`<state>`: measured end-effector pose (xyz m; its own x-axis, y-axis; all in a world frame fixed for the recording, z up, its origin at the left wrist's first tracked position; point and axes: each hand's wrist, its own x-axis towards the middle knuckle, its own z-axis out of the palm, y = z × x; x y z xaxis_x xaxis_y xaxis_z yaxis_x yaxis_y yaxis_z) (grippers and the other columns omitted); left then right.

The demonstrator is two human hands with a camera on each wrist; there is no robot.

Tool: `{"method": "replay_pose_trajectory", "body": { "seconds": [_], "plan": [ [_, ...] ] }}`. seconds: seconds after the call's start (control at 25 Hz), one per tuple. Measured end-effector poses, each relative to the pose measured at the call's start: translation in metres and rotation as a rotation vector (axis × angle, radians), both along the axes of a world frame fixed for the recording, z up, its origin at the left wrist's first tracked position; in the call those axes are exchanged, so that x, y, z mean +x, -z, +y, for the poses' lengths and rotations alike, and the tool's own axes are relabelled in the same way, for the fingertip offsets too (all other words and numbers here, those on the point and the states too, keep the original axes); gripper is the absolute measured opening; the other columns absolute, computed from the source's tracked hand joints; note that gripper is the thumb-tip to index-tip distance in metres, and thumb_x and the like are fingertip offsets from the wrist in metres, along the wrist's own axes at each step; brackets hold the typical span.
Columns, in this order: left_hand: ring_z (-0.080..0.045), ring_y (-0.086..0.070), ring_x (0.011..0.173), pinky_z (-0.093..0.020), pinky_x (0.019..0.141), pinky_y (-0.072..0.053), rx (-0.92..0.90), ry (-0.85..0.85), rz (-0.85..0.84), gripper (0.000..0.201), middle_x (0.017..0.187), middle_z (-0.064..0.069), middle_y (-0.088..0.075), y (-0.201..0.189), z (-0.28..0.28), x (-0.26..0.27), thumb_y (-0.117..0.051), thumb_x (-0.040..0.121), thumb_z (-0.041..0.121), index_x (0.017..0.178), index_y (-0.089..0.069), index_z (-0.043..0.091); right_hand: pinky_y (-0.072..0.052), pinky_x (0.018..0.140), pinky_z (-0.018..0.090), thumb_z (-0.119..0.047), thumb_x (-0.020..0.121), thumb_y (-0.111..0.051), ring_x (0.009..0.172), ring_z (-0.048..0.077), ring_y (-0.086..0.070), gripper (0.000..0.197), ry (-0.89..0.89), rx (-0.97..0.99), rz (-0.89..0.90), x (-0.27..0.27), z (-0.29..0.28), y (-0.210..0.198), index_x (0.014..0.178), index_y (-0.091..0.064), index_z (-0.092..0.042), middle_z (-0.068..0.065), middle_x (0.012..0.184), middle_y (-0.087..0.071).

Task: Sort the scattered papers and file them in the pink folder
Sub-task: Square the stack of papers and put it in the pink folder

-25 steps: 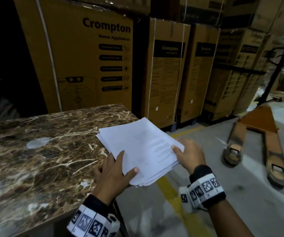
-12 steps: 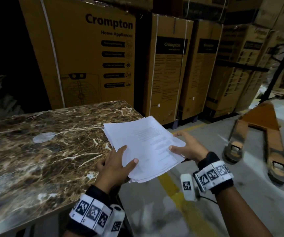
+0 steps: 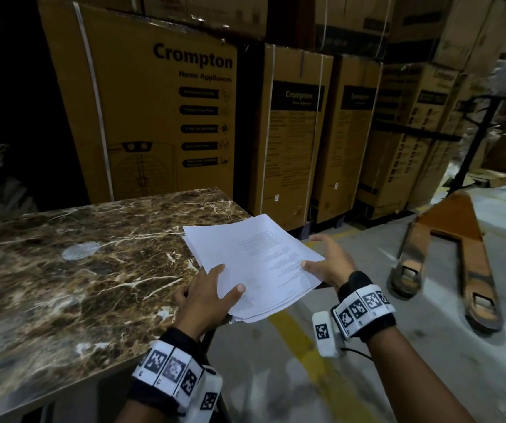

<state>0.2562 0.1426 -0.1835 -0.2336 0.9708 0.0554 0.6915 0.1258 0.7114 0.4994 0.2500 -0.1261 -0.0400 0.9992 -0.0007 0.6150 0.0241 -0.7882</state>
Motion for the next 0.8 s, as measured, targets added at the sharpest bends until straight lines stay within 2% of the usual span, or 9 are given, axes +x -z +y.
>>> {"method": "replay_pose_trajectory", "body": {
  "seconds": [0.12, 0.24, 0.32, 0.4, 0.52, 0.6, 0.68, 0.8],
  "plan": [
    [-0.019, -0.022, 0.149, -0.052, 0.12, -0.014, -0.001, -0.01, 0.013, 0.091, 0.161, 0.004, -0.029, -0.002, -0.001, 0.001, -0.038, 0.077, 0.082, 0.152, -0.03, 0.031, -0.059, 0.082, 0.044, -0.018, 0.085, -0.075, 0.098, 0.027, -0.061, 0.058, 0.056, 0.147, -0.166, -0.007, -0.01, -0.007, 0.133, -0.049, -0.038, 0.005, 0.12, -0.061],
    [-0.019, -0.025, 0.147, -0.053, 0.119, -0.018, 0.01, 0.004, -0.014, 0.106, 0.16, 0.003, -0.032, -0.002, -0.003, 0.001, -0.029, 0.063, 0.09, 0.152, -0.031, 0.032, -0.059, 0.084, 0.046, -0.019, 0.089, -0.07, 0.1, 0.029, -0.06, 0.052, 0.052, 0.266, -0.198, -0.017, -0.024, -0.01, 0.132, -0.049, -0.04, 0.007, 0.118, -0.06],
    [-0.019, -0.025, 0.147, -0.053, 0.118, -0.019, 0.017, 0.002, -0.03, 0.109, 0.159, 0.003, -0.032, -0.001, -0.001, 0.0, -0.027, 0.06, 0.09, 0.152, -0.031, 0.032, -0.057, 0.087, 0.046, -0.016, 0.091, -0.067, 0.104, 0.029, -0.059, 0.053, 0.022, 0.305, -0.194, -0.022, -0.028, -0.009, 0.134, -0.046, -0.039, 0.005, 0.122, -0.059],
    [-0.02, -0.026, 0.147, -0.053, 0.118, -0.02, 0.021, -0.008, -0.034, 0.109, 0.159, 0.003, -0.033, -0.001, -0.001, 0.001, -0.028, 0.06, 0.09, 0.152, -0.032, 0.031, -0.055, 0.09, 0.046, -0.013, 0.09, -0.067, 0.109, 0.029, -0.057, 0.06, -0.016, 0.253, -0.188, -0.021, -0.023, -0.007, 0.138, -0.041, -0.038, 0.004, 0.127, -0.056],
    [-0.02, -0.028, 0.146, -0.053, 0.118, -0.021, 0.02, -0.009, -0.027, 0.111, 0.159, 0.003, -0.033, 0.0, -0.001, 0.0, -0.029, 0.059, 0.091, 0.152, -0.032, 0.03, -0.056, 0.082, 0.04, -0.015, 0.084, -0.073, 0.105, 0.029, -0.059, 0.066, -0.018, 0.058, -0.102, -0.012, -0.007, -0.003, 0.141, -0.041, -0.029, 0.01, 0.131, -0.056],
    [-0.019, -0.027, 0.147, -0.053, 0.118, -0.019, 0.011, -0.005, -0.02, 0.11, 0.159, 0.003, -0.032, -0.001, -0.002, -0.001, -0.029, 0.06, 0.09, 0.152, -0.031, 0.03, -0.058, 0.08, 0.041, -0.02, 0.081, -0.079, 0.104, 0.031, -0.062, 0.07, 0.025, -0.043, -0.027, -0.006, 0.002, 0.001, 0.141, -0.043, -0.022, 0.014, 0.131, -0.057],
    [-0.019, -0.025, 0.147, -0.051, 0.119, -0.015, 0.003, -0.013, 0.011, 0.099, 0.16, 0.003, -0.031, -0.003, -0.003, 0.0, -0.035, 0.07, 0.086, 0.152, -0.03, 0.03, -0.058, 0.086, 0.044, -0.026, 0.078, -0.082, 0.105, 0.032, -0.063, 0.072, 0.076, -0.099, 0.002, -0.006, 0.007, 0.003, 0.14, -0.046, -0.017, 0.014, 0.129, -0.059],
    [-0.018, -0.023, 0.148, -0.045, 0.119, -0.007, 0.011, -0.037, 0.078, 0.074, 0.159, 0.004, -0.03, -0.007, -0.006, 0.003, -0.046, 0.091, 0.07, 0.153, -0.029, 0.031, -0.056, 0.09, 0.045, -0.039, 0.078, -0.08, 0.103, 0.032, -0.064, 0.057, 0.115, -0.1, -0.157, -0.008, 0.009, 0.007, 0.124, -0.058, -0.012, 0.011, 0.118, -0.065]
  ]
}}
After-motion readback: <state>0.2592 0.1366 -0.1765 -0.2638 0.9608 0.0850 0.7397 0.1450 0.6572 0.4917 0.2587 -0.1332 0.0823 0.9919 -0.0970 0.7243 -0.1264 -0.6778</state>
